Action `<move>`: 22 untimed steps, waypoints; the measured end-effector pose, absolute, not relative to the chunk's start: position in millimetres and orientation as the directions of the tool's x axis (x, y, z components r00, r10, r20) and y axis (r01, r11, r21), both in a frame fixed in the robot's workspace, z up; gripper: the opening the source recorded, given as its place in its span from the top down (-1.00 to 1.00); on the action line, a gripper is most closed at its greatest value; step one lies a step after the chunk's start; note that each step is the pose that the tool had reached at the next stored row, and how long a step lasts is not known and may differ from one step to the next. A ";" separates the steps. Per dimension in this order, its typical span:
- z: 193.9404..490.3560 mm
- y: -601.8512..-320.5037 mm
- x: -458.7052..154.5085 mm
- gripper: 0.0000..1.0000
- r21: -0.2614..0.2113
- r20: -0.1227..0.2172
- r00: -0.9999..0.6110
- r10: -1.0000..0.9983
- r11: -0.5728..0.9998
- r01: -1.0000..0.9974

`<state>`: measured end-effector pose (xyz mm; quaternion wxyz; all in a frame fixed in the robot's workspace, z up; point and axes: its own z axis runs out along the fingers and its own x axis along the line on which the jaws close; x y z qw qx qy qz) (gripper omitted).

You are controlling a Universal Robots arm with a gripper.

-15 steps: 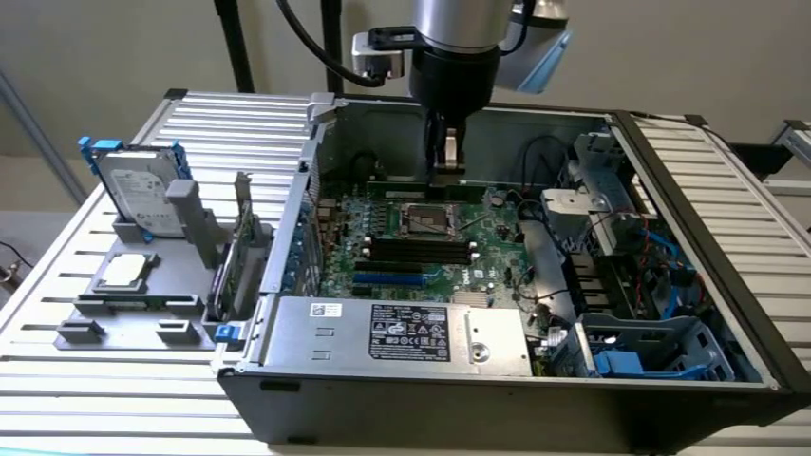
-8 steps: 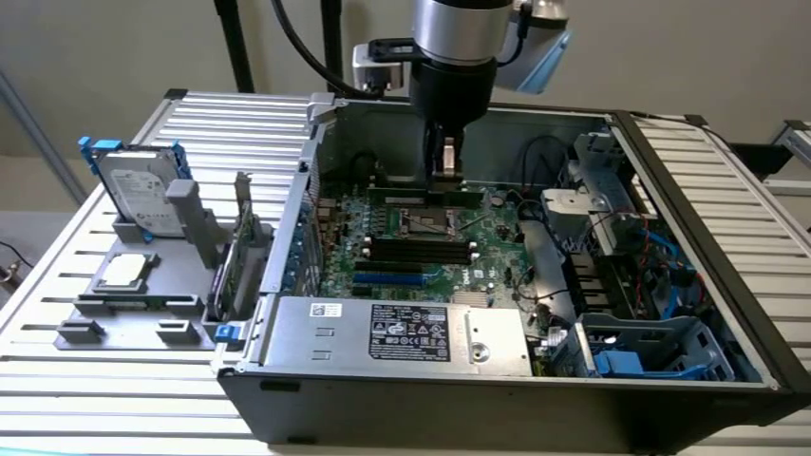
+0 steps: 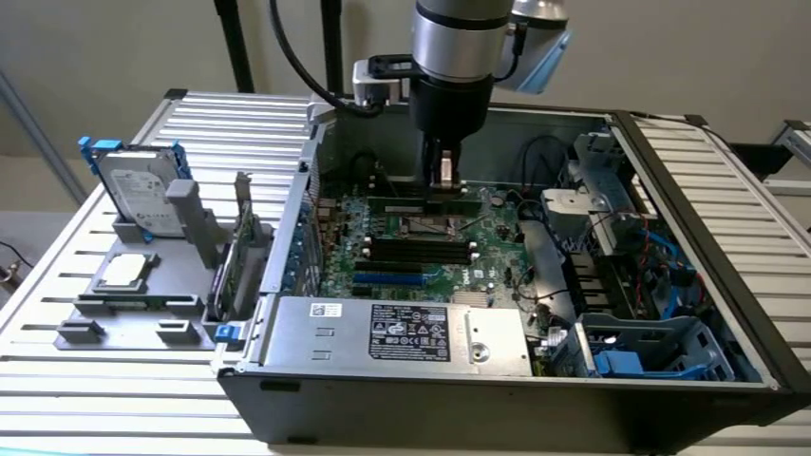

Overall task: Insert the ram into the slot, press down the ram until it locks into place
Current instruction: 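Insert the ram into the slot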

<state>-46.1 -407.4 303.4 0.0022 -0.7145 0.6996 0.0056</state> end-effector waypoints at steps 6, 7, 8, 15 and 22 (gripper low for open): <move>294.2 -407.4 -46.1 0.73 0.005 -0.011 0.019 -1.000 -0.019 -1.000; 292.7 -407.4 -46.1 0.73 0.005 -0.011 0.019 -1.000 -0.019 -1.000; 291.3 -407.4 -46.2 0.73 0.005 -0.010 0.019 -1.000 -0.019 -1.000; 281.4 -407.4 -46.1 0.73 0.005 -0.010 0.018 -1.000 -0.018 -1.000; 271.0 -407.4 -45.5 0.73 0.005 -0.010 0.018 -1.000 -0.018 -1.000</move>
